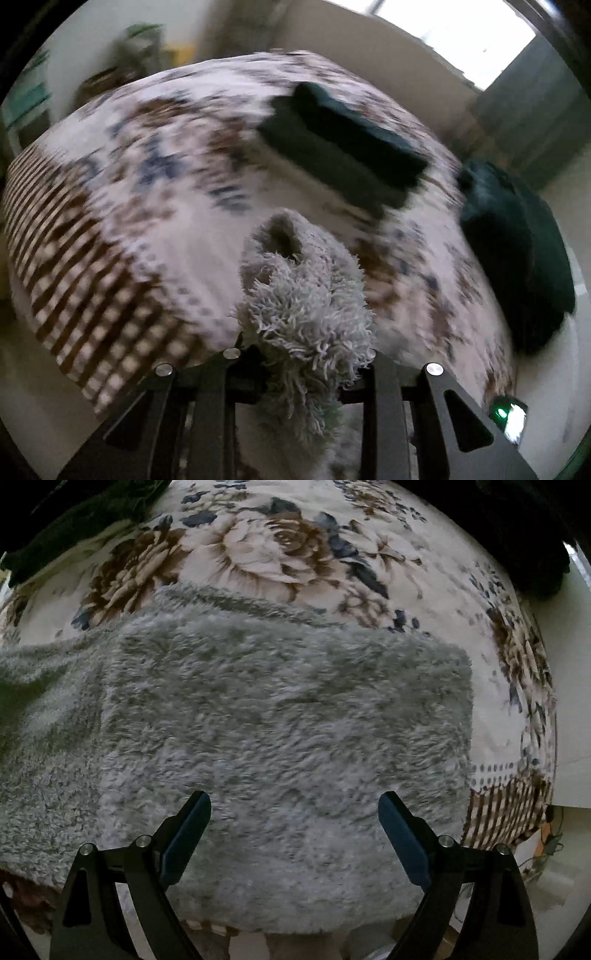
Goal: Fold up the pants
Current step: 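Grasp a pant leg end with the left gripper and lift it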
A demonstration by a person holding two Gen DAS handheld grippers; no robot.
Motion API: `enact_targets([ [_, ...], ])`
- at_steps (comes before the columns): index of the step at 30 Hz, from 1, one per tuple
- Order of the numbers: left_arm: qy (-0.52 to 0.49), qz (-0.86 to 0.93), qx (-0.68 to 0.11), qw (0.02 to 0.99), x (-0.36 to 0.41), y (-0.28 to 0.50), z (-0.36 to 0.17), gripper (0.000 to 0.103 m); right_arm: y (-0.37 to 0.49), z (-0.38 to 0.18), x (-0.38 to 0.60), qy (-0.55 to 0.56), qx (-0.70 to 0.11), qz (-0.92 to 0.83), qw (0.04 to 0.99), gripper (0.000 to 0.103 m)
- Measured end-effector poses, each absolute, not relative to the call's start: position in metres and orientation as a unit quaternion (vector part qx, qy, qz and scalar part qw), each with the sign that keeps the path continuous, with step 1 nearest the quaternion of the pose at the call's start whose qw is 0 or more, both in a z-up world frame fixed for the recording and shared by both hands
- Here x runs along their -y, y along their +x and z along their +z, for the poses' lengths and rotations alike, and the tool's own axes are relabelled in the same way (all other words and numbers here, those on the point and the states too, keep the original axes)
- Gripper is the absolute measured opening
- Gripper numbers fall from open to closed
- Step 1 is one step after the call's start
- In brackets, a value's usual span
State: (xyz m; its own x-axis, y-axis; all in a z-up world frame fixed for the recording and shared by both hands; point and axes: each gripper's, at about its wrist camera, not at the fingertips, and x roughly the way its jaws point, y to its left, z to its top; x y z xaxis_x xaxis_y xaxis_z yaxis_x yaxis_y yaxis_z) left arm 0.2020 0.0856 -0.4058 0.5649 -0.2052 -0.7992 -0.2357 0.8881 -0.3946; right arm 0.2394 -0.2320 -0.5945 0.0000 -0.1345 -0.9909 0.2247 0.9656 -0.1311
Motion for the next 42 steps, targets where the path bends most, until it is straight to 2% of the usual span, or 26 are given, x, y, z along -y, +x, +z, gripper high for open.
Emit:
enact_targets([
  [5, -0.162, -0.061, -0.482, 0.859, 0.007, 0.201, -0.378, 0.022, 0.227, -0.579, 0.286, 0.078, -0.682, -0.136, 0.714, 0.094],
  [11, -0.097, -0.145, -0.52, 0.836, 0.116, 0.199, -0.385, 0.022, 0.195, -0.574, 0.378, 0.133, -0.668, -0.183, 0.709, 0.094],
  [17, -0.008, -0.222, -0.545, 0.809, 0.231, 0.183, -0.42, 0.022, 0.151, -0.585, 0.474, 0.181, -0.66, -0.24, 0.689, 0.094],
  [20, 0.027, -0.246, -0.564, 0.787, 0.278, 0.176, -0.451, 0.022, 0.128, -0.595, 0.516, 0.246, -0.648, -0.246, 0.677, 0.094],
  [24, 0.05, -0.246, -0.6, 0.76, 0.31, 0.172, -0.491, 0.022, 0.107, -0.608, 0.559, 0.309, -0.635, -0.258, 0.659, 0.094],
  [28, 0.057, -0.241, -0.626, 0.74, 0.317, 0.169, -0.509, 0.024, 0.095, -0.617, 0.584, 0.363, -0.622, -0.258, 0.644, 0.094],
  [31, 0.025, -0.244, -0.645, 0.724, 0.311, 0.172, -0.497, 0.035, 0.092, -0.616, 0.589, 0.399, -0.606, -0.23, 0.649, 0.094],
  [32, 0.007, -0.251, -0.646, 0.721, 0.307, 0.173, -0.488, 0.045, 0.092, -0.612, 0.588, 0.408, -0.601, -0.22, 0.651, 0.094],
  [33, -0.013, -0.261, -0.644, 0.719, 0.301, 0.174, -0.477, 0.067, 0.093, -0.611, 0.587, 0.42, -0.596, -0.205, 0.653, 0.094],
  [34, -0.029, -0.269, -0.642, 0.717, 0.296, 0.175, -0.469, 0.08, 0.094, -0.608, 0.587, 0.434, -0.59, -0.188, 0.654, 0.094],
  [35, -0.044, -0.276, -0.636, 0.719, 0.289, 0.175, -0.457, 0.1, 0.096, -0.606, 0.585, 0.451, -0.582, -0.167, 0.656, 0.094],
  [36, -0.048, -0.28, -0.631, 0.722, 0.287, 0.175, -0.451, 0.103, 0.097, -0.604, 0.583, 0.458, -0.579, -0.156, 0.657, 0.094],
  [42, -0.07, -0.268, -0.609, 0.743, 0.235, 0.18, -0.408, 0.103, 0.14, -0.59, 0.535, 0.463, -0.581, -0.056, 0.667, 0.094],
])
